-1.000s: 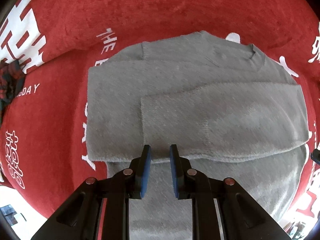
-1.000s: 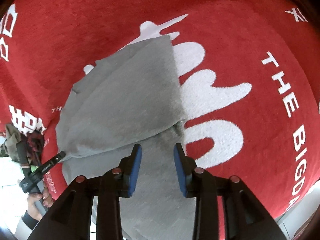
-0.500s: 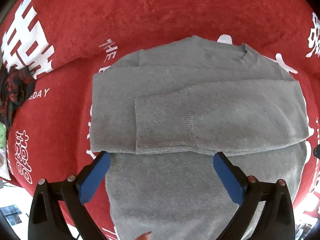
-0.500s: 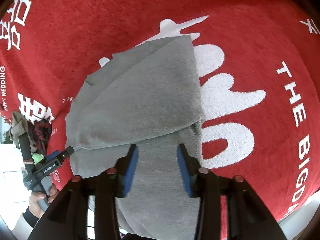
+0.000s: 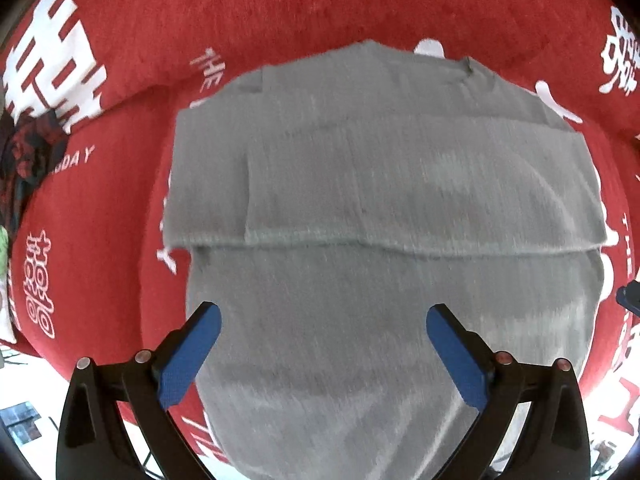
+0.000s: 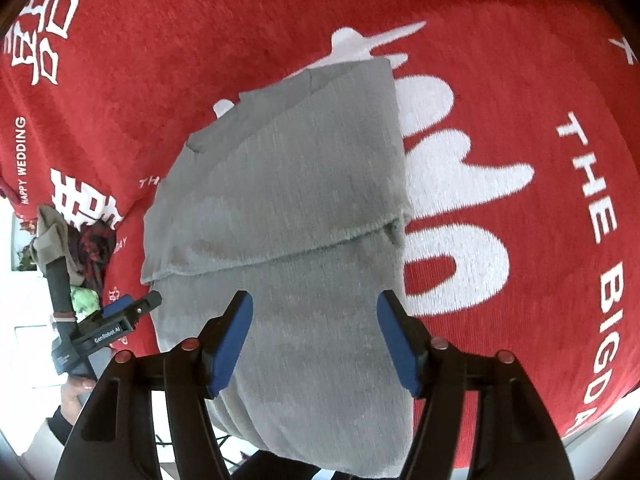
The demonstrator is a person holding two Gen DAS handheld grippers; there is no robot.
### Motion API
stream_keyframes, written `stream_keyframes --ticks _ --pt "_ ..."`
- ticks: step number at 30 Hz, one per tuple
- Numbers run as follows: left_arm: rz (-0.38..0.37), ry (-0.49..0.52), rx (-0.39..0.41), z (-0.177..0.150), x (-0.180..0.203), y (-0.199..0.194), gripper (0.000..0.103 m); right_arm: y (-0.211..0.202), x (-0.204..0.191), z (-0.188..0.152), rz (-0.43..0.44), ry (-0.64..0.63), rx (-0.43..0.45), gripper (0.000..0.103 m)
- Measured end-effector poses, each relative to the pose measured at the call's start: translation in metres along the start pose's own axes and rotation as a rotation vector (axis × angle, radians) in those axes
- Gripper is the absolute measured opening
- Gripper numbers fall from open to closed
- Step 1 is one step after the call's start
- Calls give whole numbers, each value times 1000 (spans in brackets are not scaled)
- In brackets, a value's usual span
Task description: Fold small clothes
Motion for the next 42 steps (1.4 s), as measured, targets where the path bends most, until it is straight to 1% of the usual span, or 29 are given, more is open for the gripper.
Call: stream_keyframes --ticks 6,10,14,17,22,24,26,31,35,37,39,42 --pt "-1 -53 -34 -36 -1 1 103 13 6 -21 7 2 -71 69" --pt "-5 -69 -55 -54 -1 2 103 16 3 -34 22 -4 -90 69" --pt "-3 -55 -55 -68 -1 3 103 20 4 -44 29 -1 -85 69" --pt "-19 -56 -53 -82 -4 6 103 21 4 -57 29 8 -75 69" --pt "-39 -60 -37 -115 -20 8 103 17 8 -85 16 -12 -67 69" --pt "-60 -73 -21 -131 -29 4 103 19 13 -104 15 -22 -86 69" --pt "-85 -81 -22 -148 -41 5 103 21 18 -120 10 -32 -98 69" --pt "-129 -91 -60 -191 -64 18 103 29 36 -166 18 -38 -145 69" --pt "-202 -126 -102 -223 -77 36 103 40 59 -204 -6 -18 -182 69" --pt "-236 -142 -120 -231 -77 45 103 49 71 -215 -19 -3 -192 69" --pt "-269 -146 -133 -239 -75 53 103 59 79 -223 -14 18 -198 69" --pt "-272 -132 -134 -247 -66 60 103 72 83 -228 4 27 -191 69"
Point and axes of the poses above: each gripper's, at about its wrist camera, not at the fingertips, and y roughly the way its jaws point, x to its right, z to its top, the point moved 4 cm from there along y, roughly the way its jaws point, and after that the axes turned 5 degrees about -z, right-handed, at the moved point
